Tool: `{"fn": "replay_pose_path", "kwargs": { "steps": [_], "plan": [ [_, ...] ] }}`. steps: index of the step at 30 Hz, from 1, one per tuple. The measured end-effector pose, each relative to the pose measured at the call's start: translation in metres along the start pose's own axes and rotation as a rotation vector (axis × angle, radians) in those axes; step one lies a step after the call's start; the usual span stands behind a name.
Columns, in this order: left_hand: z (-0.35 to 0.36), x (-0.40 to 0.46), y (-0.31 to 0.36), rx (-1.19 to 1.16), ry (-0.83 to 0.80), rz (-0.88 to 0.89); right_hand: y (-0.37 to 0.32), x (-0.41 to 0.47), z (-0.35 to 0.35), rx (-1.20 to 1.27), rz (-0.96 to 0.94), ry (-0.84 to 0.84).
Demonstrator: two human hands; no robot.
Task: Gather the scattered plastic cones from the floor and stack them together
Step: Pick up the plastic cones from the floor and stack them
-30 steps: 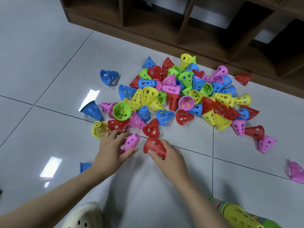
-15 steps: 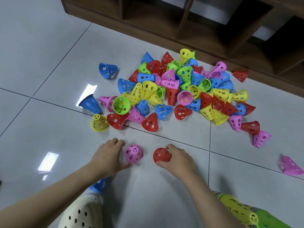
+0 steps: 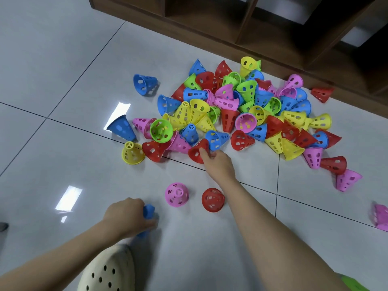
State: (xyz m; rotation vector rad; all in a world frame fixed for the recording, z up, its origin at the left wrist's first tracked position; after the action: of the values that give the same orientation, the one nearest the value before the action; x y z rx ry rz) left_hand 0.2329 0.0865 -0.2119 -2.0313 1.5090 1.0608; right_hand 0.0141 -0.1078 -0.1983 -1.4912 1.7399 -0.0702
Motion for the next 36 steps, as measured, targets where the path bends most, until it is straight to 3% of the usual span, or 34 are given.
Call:
{"fn": "replay_pose_path", "kwargs": {
  "steps": [8, 14, 19, 25, 31, 36],
  "plan": [
    [-0.059, -0.001, 0.002, -0.455, 0.262, 0.178, -0.016, 0.028, 0.008, -0.068, 0.141, -0.013],
    [-0.089, -0.02, 0.031, -0.731, 0.388, 0.465, -0.019, 0.034, 0.014, -0.003, 0.222, -0.122],
    [-0.088, -0.029, 0.053, -0.731, 0.446, 0.606, -0.008, 0.035, 0.018, 0.061, 0.186, -0.159],
    [-0.057, -0.01, 0.072, -0.535, 0.385, 0.67, -0.011, -0.005, -0.006, 0.284, -0.005, -0.146],
    [-0.024, 0.013, 0.068, -0.452, 0.278, 0.694, 0.01, -0.067, -0.034, 0.481, -0.152, 0.088],
    [-0.013, 0.021, 0.062, -0.466, 0.282, 0.671, 0.036, -0.113, -0.028, 0.294, -0.209, 0.238]
  ]
}}
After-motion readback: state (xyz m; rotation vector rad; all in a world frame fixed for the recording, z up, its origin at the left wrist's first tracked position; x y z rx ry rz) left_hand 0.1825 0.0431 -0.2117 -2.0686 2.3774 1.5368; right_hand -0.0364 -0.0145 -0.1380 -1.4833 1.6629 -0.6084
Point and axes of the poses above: each hand's wrist, its own x-axis towards the middle knuckle, its own z-axis out of the palm, y = z × x, the point moved 8 cm from there along x, towards the middle knuckle, and after that the axes turned 7 degrees about -y, right-handed, at the moved point
